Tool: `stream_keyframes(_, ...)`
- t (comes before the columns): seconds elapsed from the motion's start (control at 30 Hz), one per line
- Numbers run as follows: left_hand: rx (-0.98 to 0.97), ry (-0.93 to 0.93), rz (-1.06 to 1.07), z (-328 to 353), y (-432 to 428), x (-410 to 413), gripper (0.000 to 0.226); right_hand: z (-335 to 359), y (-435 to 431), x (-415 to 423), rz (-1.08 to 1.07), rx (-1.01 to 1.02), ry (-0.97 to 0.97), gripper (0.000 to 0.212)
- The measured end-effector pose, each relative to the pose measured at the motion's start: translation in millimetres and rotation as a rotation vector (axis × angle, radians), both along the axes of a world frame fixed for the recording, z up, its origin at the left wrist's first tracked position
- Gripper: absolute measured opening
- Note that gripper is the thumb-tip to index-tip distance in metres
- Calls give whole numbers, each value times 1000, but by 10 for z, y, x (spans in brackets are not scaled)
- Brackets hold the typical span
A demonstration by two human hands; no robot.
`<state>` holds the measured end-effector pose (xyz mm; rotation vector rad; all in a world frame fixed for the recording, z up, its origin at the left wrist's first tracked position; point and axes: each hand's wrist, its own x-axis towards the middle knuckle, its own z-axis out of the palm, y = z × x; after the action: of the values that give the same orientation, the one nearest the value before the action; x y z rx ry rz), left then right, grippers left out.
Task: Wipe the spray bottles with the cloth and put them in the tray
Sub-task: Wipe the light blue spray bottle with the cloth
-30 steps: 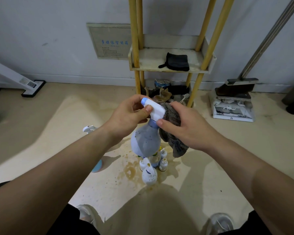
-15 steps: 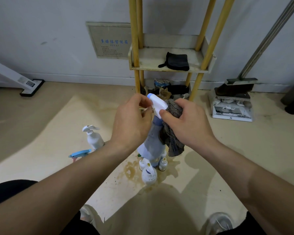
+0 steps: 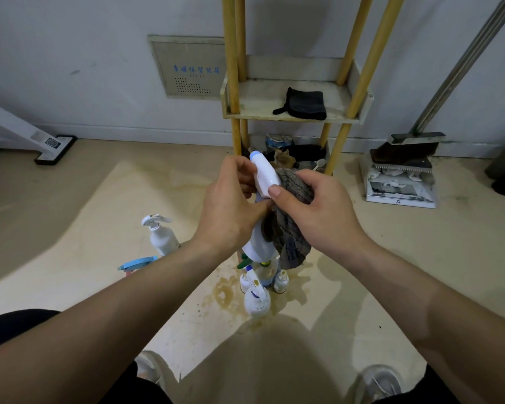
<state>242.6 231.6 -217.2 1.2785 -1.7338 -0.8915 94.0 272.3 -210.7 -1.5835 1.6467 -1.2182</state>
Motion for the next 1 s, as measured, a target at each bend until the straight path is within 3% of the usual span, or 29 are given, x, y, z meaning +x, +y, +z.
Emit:
stream_keyframes(0.17, -11, 89, -82, 47, -19, 40, 52, 69, -21, -108, 42, -39, -110, 13)
stream_keyframes(0.33, -31, 148, -112, 68, -12, 30, 29, 102, -25, -96, 74, -75, -131, 5)
stream_keyframes(0.57, -5, 133, -43, 155, -73, 40, 17, 102, -75, -167, -179, -78, -133, 35)
stream_keyframes(0.7, 5, 133, -105, 163, -32, 10, 16, 119, -73, -104, -180, -216, 41, 25)
stream_keyframes(0.83, 86, 249, -150, 176, -11, -36, 12, 87, -79, -9, -199, -353, 129, 25)
stream_keyframes(1.0, 206, 359, -133, 264, -57, 4, 14, 3, -101, -21, -146, -316, 215, 22)
